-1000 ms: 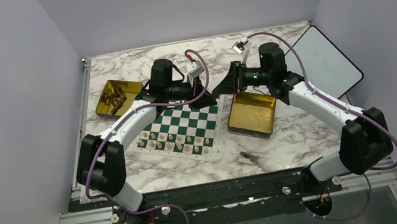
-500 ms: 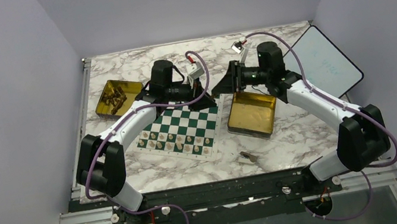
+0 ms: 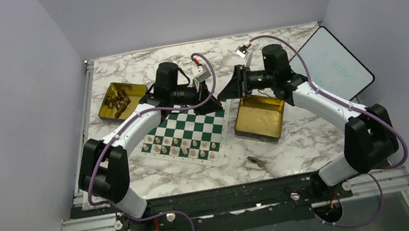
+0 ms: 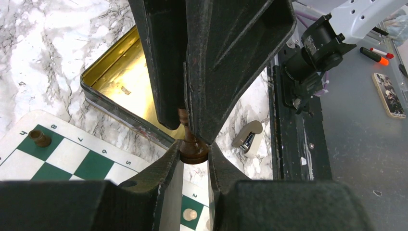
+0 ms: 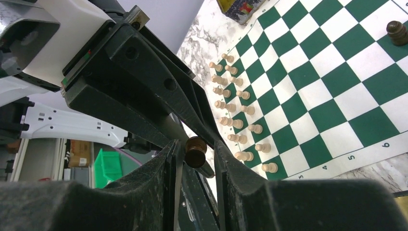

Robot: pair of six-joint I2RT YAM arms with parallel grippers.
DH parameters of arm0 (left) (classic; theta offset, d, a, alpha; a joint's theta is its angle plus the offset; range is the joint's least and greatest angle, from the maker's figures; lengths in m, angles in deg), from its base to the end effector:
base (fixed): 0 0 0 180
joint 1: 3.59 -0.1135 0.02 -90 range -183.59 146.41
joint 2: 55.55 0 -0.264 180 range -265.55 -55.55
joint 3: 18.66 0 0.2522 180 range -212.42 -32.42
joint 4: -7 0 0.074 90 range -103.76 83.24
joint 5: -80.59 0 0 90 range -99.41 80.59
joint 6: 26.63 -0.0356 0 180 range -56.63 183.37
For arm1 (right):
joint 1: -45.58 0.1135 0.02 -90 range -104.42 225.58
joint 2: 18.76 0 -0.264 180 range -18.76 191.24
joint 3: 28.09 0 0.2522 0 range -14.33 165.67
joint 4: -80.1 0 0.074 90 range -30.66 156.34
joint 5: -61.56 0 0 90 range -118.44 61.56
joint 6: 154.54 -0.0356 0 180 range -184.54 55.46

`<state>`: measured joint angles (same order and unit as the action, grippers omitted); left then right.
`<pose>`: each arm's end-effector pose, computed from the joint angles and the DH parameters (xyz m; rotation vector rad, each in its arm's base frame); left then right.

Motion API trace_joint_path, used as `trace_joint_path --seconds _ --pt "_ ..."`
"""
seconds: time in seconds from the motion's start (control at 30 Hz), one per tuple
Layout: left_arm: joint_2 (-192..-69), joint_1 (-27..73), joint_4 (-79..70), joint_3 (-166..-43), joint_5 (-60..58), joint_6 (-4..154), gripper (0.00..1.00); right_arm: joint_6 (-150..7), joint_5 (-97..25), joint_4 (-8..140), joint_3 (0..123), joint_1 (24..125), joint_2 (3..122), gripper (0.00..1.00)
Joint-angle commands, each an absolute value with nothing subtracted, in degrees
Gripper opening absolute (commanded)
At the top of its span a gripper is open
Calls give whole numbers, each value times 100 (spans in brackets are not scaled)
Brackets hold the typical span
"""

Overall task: Set up the chess pieces on the board
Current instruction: Place the chess piece on the chessboard.

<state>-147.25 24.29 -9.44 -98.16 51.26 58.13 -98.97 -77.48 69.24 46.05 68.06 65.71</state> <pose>0.2989 -0.1932 0.2803 1.1898 1.6555 -1.3293 0.2978 0.1523 0.2959 -0.4140 2.0580 1.4574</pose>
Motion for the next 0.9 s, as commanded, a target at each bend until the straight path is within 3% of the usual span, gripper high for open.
trace_joint_path --seconds 0.0,0.13,0.27,0.37,0.5,0.87 --pt "-14685 2447 -873 -9845 5185 5726 10 -9836 -7989 7011 4600 6776 6631 35" --pt "-14683 2440 -826 -9817 4983 5787 13 -9830 -7824 7053 4603 6779 6609 22" --pt "-14619 2442 -946 -9829 4692 5797 28 -9798 -7536 7061 4680 6777 6525 10" --pt "-14514 2445 -1233 -9858 4205 5750 48 -9665 -7255 6903 4807 6777 6513 8" --pt "-14367 2374 -1873 -9934 2948 5918 61 -9361 -6683 6479 5049 6781 6597 7" --pt "-12892 1002 -2377 -8966 653 7209 78 -8728 -4696 5714 5572 7141 7202 8"
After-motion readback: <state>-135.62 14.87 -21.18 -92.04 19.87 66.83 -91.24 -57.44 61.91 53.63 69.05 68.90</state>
